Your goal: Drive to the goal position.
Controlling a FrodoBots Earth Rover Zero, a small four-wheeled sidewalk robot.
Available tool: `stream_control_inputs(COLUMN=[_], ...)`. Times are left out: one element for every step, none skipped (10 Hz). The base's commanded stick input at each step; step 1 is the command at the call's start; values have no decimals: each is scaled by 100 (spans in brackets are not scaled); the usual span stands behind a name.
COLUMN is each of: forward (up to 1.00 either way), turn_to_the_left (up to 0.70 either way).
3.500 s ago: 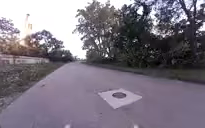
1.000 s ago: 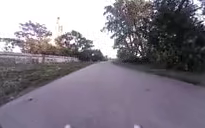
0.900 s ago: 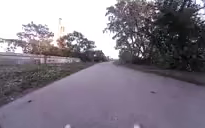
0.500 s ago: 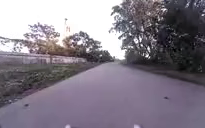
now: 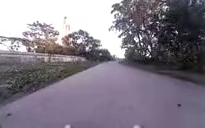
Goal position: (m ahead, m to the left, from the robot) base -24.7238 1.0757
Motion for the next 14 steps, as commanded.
stream_control_inputs(forward=[70,70,70,70,70,70,70,70,70,70,52,0,0,0], turn_to_the_left=[0,0,0,0,0,0,0,0,0,0,0,-9,-70,-70])
